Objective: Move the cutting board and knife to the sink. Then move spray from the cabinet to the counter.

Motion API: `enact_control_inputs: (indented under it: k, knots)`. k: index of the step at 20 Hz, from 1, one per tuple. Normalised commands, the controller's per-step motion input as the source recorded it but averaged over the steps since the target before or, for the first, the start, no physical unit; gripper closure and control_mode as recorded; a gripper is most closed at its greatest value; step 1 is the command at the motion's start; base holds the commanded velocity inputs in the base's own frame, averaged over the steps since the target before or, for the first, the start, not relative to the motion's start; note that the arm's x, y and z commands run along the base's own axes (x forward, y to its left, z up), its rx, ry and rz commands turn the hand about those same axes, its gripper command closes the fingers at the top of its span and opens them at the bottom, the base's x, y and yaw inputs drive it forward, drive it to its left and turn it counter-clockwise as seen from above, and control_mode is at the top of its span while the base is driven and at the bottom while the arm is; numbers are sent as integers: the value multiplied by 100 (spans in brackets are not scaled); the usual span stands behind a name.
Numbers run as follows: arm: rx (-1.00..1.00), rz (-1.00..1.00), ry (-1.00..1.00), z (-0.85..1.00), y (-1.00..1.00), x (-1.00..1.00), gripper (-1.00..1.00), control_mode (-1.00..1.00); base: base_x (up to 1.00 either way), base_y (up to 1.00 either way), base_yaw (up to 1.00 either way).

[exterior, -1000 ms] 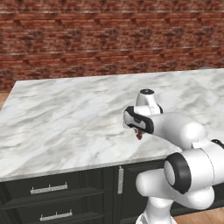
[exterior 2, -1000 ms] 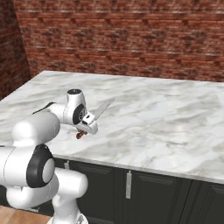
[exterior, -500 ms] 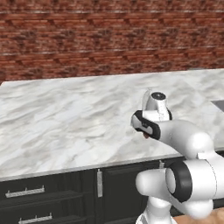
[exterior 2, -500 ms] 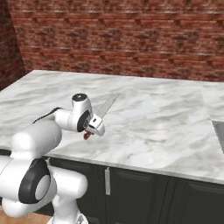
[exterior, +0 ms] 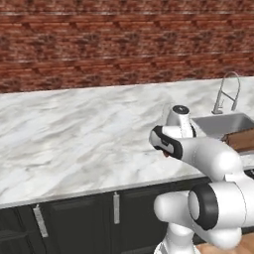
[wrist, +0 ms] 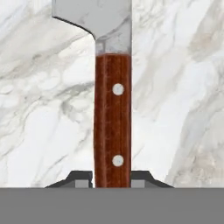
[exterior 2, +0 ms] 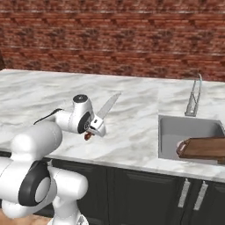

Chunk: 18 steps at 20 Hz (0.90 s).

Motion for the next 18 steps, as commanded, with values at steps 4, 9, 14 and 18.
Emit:
enact_control_inputs:
  k: [4,9,14,18]
  knots:
    - [0,0,0,0,0,0,100,100,1,-100,-15]
    - [0,0,0,0,0,0,100,100,12,-100,-15]
    - [0,0,0,0,0,0,100,100,34,-97,-13]
    - [0,0,0,0,0,0,100,100,72,-24,-2]
